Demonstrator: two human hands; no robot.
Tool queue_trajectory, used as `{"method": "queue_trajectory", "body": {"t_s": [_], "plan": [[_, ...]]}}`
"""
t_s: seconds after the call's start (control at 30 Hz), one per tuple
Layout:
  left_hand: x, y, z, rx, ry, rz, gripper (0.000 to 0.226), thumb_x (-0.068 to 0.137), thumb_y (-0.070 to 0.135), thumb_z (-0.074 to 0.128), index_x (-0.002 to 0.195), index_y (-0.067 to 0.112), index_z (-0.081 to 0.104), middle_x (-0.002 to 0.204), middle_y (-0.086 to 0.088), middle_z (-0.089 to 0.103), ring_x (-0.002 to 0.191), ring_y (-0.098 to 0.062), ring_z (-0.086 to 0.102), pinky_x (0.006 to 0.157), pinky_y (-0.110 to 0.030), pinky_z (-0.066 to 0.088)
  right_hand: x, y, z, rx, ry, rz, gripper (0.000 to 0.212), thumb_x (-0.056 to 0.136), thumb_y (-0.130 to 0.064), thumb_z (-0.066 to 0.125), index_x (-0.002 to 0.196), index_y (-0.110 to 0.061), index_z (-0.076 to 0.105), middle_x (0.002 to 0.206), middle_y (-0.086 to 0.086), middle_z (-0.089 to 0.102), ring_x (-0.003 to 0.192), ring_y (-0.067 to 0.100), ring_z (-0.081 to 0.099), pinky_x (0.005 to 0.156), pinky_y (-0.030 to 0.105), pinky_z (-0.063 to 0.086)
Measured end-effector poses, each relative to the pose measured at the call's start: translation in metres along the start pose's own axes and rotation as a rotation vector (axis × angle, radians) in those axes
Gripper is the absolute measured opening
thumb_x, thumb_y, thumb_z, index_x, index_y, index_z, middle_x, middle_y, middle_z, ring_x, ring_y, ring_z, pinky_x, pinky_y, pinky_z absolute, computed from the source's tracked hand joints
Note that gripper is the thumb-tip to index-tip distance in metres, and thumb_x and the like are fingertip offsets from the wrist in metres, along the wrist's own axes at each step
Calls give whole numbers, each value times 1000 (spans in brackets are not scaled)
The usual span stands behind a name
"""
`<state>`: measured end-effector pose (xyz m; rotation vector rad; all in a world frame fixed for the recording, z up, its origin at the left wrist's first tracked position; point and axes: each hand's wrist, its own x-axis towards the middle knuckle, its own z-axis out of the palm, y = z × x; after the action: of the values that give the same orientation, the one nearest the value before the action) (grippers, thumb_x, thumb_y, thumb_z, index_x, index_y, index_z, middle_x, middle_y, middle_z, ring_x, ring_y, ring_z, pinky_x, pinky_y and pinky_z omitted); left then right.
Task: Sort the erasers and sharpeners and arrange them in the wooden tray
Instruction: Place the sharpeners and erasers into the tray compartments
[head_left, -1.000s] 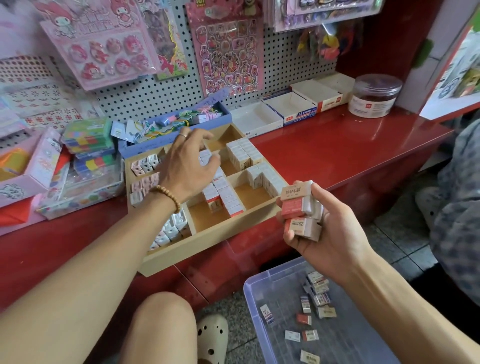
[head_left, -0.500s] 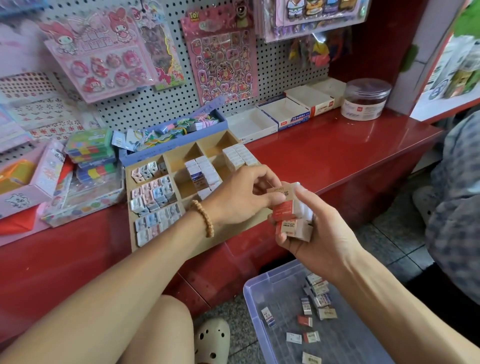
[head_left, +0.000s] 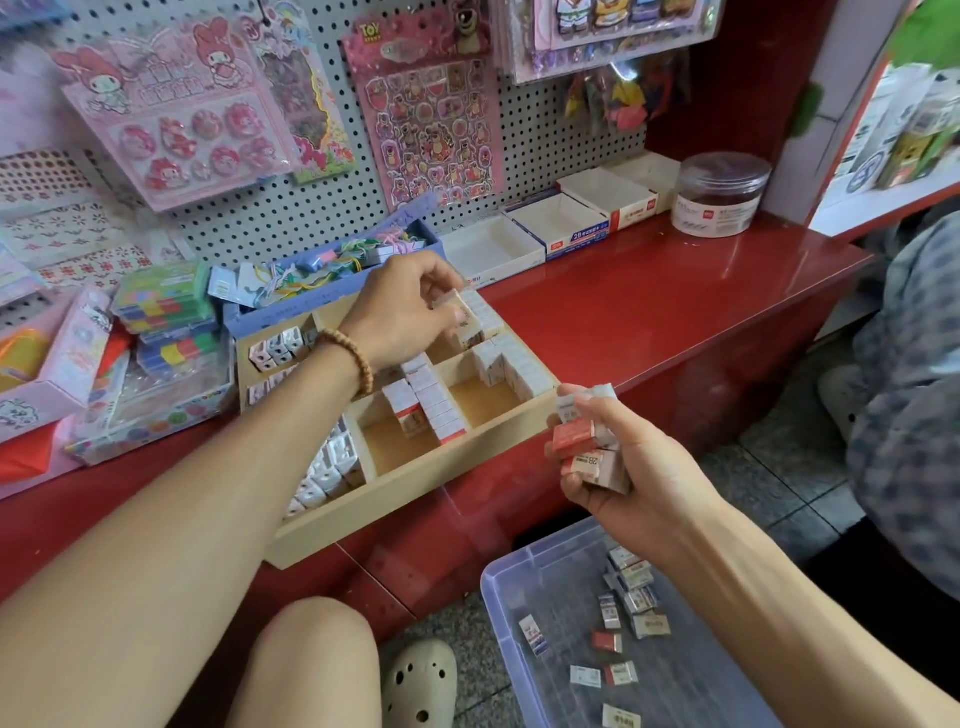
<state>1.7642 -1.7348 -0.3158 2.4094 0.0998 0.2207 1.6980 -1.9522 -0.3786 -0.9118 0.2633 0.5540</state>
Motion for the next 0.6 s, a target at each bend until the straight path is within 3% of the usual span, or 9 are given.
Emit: {"method": "queue_trajectory", "body": {"t_s": [0.17, 0.33, 0.5, 0.6], "plan": [[16, -9, 6, 207, 9, 47, 21, 83, 12, 76, 95, 22, 62, 89, 7, 61, 81, -11, 60, 80, -29, 53, 2, -2, -5, -1, 49, -3, 23, 89, -20, 66, 110, -12, 73, 84, 9, 68, 64, 16, 60, 44, 23, 41], [28, -17, 23, 324, 12, 62, 20, 83, 13, 74, 92, 26, 63, 88, 11, 60, 86, -12, 59, 77, -27, 50, 4, -4, -7, -9, 44, -11, 21, 90, -20, 66, 109, -13, 73, 85, 7, 68, 66, 16, 60, 47, 23, 41], [32, -18, 38, 346, 46, 81, 19, 81, 11, 75, 97, 17, 68, 90, 3, 63, 88, -13, 59, 73, -22, 45, 7, -3, -10, -26, 50, -14, 20, 91, -21, 65, 108, -14, 74, 83, 6, 69, 66, 16, 61, 48, 24, 41], [30, -21, 41, 262, 90, 66, 5, 82, 14, 72, 85, 16, 69, 82, 4, 68, 81, -14, 65, 73, -28, 54, 7, -3, -10, -38, 44, -16, 22, 91, -21, 66, 109, -14, 73, 84, 7, 69, 67, 17, 61, 49, 25, 41]]}}
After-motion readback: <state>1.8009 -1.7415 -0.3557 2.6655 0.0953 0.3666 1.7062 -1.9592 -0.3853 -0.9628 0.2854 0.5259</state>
